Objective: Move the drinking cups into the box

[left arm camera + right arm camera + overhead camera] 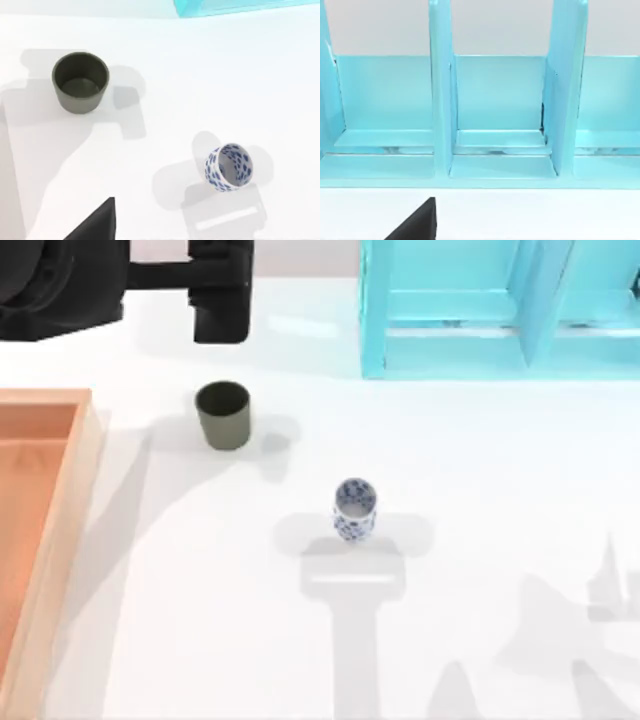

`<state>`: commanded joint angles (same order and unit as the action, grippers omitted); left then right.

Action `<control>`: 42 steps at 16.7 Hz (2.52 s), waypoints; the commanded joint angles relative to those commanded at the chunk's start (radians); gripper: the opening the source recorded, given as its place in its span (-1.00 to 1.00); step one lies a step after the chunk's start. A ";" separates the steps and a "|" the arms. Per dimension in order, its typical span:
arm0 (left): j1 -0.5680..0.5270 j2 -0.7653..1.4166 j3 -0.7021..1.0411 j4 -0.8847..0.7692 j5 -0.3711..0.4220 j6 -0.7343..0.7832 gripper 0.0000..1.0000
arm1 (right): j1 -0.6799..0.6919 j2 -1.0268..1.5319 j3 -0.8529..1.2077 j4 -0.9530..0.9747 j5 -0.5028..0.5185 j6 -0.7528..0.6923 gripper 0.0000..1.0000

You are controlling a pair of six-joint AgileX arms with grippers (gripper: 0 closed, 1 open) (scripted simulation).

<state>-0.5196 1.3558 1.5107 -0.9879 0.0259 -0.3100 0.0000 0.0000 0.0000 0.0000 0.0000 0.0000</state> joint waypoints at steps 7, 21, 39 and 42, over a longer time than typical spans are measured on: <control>-0.165 0.610 0.618 -0.391 0.000 -0.178 1.00 | 0.000 0.000 0.000 0.000 0.000 0.000 1.00; -0.237 1.199 1.175 -0.712 -0.019 -0.410 1.00 | 0.000 0.000 0.000 0.000 0.000 0.000 1.00; -0.233 1.125 0.729 -0.342 -0.019 -0.410 1.00 | 0.000 0.000 0.000 0.000 0.000 0.000 1.00; -0.234 1.108 0.619 -0.250 -0.019 -0.411 1.00 | 0.000 0.000 0.000 0.000 0.000 0.000 1.00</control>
<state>-0.7534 2.4641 2.1299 -1.2383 0.0066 -0.7210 0.0000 0.0000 0.0000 0.0000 0.0000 0.0000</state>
